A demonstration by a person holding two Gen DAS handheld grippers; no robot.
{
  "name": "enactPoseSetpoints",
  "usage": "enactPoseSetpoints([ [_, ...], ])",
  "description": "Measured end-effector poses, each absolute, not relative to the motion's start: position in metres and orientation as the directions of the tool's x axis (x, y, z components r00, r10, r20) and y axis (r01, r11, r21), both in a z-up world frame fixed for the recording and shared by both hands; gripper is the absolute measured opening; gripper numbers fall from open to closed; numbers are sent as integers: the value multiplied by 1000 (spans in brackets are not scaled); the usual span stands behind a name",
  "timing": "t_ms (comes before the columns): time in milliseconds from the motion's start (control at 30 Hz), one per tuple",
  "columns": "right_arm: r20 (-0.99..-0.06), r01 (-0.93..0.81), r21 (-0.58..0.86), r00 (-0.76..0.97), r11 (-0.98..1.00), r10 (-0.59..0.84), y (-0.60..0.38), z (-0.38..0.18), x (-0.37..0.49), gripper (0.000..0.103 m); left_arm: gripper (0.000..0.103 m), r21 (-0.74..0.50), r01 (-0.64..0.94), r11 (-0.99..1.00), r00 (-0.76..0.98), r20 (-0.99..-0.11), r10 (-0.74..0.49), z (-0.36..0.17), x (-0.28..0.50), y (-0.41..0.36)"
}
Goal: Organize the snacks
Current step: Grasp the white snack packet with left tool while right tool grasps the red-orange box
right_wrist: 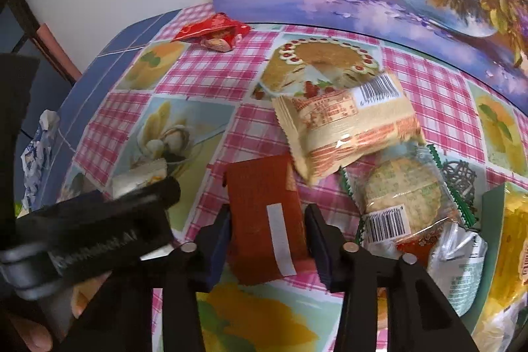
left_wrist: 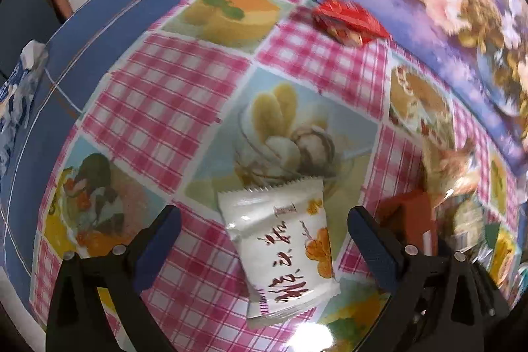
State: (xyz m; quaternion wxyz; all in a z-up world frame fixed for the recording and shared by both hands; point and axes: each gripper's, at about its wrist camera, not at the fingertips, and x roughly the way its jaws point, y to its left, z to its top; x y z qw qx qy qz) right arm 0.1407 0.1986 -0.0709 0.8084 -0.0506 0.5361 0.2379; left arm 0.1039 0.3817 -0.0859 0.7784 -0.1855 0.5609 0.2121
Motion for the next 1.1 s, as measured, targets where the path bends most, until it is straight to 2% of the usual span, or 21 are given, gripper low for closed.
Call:
enactPoseSetpoints([
  [167,-895,-427,160,319,890,313,193,-73,141,45,101,-13,-529,849,251,-958,142,-95,110,369],
  [233,-895,-426,156,320,891,310,192,-74,141,44,97,4,-526,850,242,-958,155,-98,115,367],
  [400,-896,-410,165,317,897,310,186,-73,140,44,66,32,-528,849,246,-951,189,-94,119,361],
  [700,-902,-402,152,318,903,293,183,-72,136,43,64,46,-520,853,247,-948,201,-85,117,355],
  [1100,-899,-368,222,281,903,336,170,-57,131,42,59,72,-505,860,239,-946,219,-72,113,329],
])
